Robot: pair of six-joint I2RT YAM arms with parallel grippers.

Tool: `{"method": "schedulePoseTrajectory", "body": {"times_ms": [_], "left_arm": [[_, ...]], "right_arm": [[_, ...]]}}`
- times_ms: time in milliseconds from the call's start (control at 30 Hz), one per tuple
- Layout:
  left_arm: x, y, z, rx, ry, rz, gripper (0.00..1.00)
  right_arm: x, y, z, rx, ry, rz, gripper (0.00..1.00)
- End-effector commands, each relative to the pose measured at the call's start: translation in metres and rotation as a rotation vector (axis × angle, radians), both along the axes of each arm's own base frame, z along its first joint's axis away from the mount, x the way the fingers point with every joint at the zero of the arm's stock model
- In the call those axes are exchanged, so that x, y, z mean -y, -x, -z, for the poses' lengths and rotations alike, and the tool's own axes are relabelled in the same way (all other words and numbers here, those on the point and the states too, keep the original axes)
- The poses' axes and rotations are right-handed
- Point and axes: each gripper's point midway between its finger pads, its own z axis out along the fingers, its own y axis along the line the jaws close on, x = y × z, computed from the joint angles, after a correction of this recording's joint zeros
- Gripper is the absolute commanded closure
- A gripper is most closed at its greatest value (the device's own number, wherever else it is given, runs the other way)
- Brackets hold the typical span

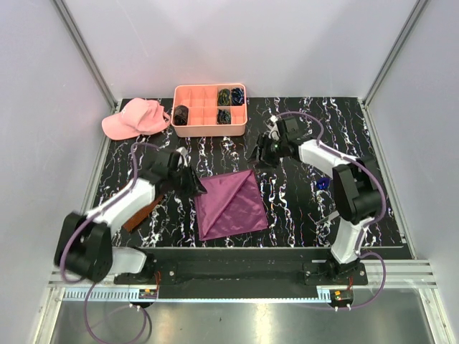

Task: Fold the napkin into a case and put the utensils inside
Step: Smooth out the upper triangle-folded napkin at the center of the board.

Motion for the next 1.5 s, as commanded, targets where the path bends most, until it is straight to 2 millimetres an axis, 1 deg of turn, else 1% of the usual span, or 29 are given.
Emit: {"method": "schedulePoseTrajectory", "body": {"times_ms": [0,33,67,100,133,167,233,267,333,367,433,533,600,733,833,967,1100,1200,1300,1400,1467], "left_arm": [[-0.018,-0.037,0.008,0.006,-0.099,0.025,0.72],[-0.021,-0.043,0.01,0.009,-0.122,0.018,0.73],[-0.022,-0.051,0.014,-0.001,-0.14,0.015,0.73],[-0.023,-0.056,0.016,0.001,-0.15,0.017,0.73],[-0.024,-0.06,0.026,-0.023,-0.168,0.018,0.74],[-0.023,-0.068,0.024,-0.018,-0.171,0.017,0.74],[-0.026,-0.075,0.032,-0.039,-0.191,0.011,0.74],[-0.025,-0.081,0.03,-0.025,-0.196,0.006,0.74],[-0.027,-0.086,0.035,-0.031,-0.212,0.0,0.74],[-0.026,-0.09,0.035,-0.026,-0.216,-0.004,0.75],[-0.031,-0.094,0.039,-0.032,-0.238,-0.017,0.76],[-0.037,-0.095,0.042,-0.03,-0.262,-0.042,0.76],[-0.038,-0.097,0.044,-0.031,-0.266,-0.044,0.75],[-0.038,-0.098,0.051,-0.047,-0.275,-0.047,0.73],[-0.037,-0.102,0.054,-0.052,-0.272,-0.046,0.73],[-0.035,-0.104,0.06,-0.062,-0.262,-0.048,0.76],[-0.034,-0.107,0.059,-0.053,-0.26,-0.057,0.78],[-0.034,-0.109,0.059,-0.055,-0.26,-0.061,0.83],[-0.035,-0.11,0.058,-0.054,-0.26,-0.072,0.91],[-0.038,-0.109,0.053,-0.041,-0.268,-0.088,0.96],[-0.043,-0.11,0.047,-0.023,-0.281,-0.104,0.97]], "right_arm": [[0.009,0.033,0.002,-0.017,0.005,0.009,0.47],[0.009,0.037,0.002,-0.019,0.0,0.015,0.51],[0.007,0.04,-0.002,0.002,-0.011,0.01,0.54],[0.009,0.049,0.006,-0.02,-0.007,0.009,0.63],[0.009,0.053,0.008,-0.028,-0.01,0.009,0.65],[0.006,0.056,0.009,-0.024,-0.02,0.0,0.67],[0.006,0.063,0.018,-0.043,-0.017,-0.005,0.73],[0.002,0.066,0.022,-0.051,-0.018,-0.016,0.75],[0.002,0.071,0.031,-0.065,-0.009,-0.025,0.77],[0.0,0.073,0.037,-0.075,-0.007,-0.034,0.79],[0.0,0.076,0.047,-0.088,0.002,-0.039,0.83],[0.001,0.079,0.057,-0.105,0.008,-0.044,0.85],[0.001,0.079,0.062,-0.11,0.013,-0.045,0.85],[0.0,0.078,0.067,-0.117,0.011,-0.049,0.86],[0.0,0.078,0.07,-0.123,0.012,-0.05,0.87],[-0.002,0.078,0.075,-0.131,0.009,-0.051,0.88],[-0.002,0.079,0.08,-0.145,0.008,-0.052,0.89],[-0.003,0.079,0.081,-0.148,0.006,-0.051,0.9],[-0.002,0.078,0.084,-0.151,0.011,-0.05,0.9],[-0.001,0.078,0.084,-0.15,0.016,-0.046,0.91],[0.0,0.079,0.084,-0.15,0.021,-0.043,0.91]]}}
